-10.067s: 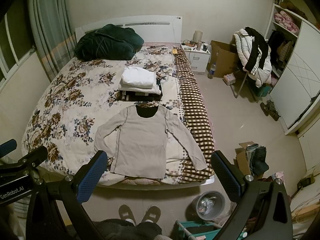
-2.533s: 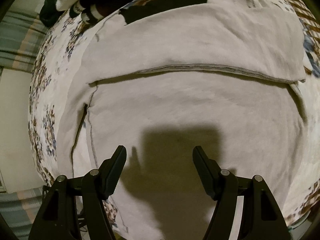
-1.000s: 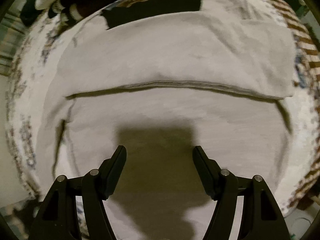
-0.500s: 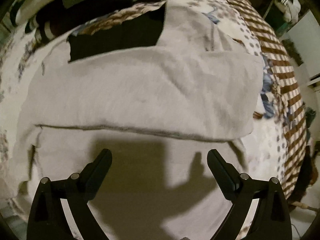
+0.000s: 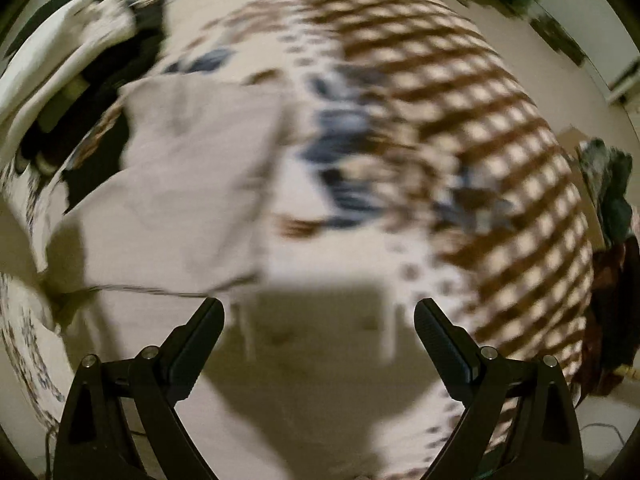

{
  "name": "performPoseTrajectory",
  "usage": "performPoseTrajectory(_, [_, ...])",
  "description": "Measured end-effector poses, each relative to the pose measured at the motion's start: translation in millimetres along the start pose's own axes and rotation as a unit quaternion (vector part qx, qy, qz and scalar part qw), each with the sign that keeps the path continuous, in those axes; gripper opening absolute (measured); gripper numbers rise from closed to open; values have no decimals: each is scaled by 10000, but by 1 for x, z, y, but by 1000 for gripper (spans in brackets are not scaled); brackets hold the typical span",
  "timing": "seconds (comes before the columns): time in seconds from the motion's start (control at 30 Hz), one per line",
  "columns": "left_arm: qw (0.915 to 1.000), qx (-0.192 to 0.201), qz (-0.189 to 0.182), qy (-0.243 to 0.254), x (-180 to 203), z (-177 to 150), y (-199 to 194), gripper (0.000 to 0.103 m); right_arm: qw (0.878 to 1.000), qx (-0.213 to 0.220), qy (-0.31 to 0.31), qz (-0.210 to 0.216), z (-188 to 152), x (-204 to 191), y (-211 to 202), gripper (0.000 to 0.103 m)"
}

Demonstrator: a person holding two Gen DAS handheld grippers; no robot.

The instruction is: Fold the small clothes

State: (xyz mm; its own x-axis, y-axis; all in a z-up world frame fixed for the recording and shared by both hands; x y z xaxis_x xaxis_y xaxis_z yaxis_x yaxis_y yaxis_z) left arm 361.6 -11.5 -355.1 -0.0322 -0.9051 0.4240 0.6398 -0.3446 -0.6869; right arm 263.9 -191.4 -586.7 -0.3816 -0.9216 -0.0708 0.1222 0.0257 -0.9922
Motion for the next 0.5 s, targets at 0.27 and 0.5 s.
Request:
performPoseTrajectory(0.27, [9887,-1406,216,477,45,-68,85,17,9981,-166,538,234,-11,81,-3,98])
performPoseTrajectory(0.5, [9878,-1338,797,-38,-38,-64,43,77,9893,-158,669,1290,-2,127,-29,98])
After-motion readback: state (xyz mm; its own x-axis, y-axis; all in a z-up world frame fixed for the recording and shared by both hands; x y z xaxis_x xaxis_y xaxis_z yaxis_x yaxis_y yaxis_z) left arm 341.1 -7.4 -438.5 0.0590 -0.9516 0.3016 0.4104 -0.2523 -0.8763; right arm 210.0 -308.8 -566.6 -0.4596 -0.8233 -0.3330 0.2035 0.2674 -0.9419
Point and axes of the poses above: each gripper's, at about its wrist camera, not at the fingertips, and y roughly the way its jaws point, x to its right, z to its top, the point moved 3 cm from there along y, roughly the way its jaws point, and after that the axes turned 5 degrees about -y, right-handed, at the moved point
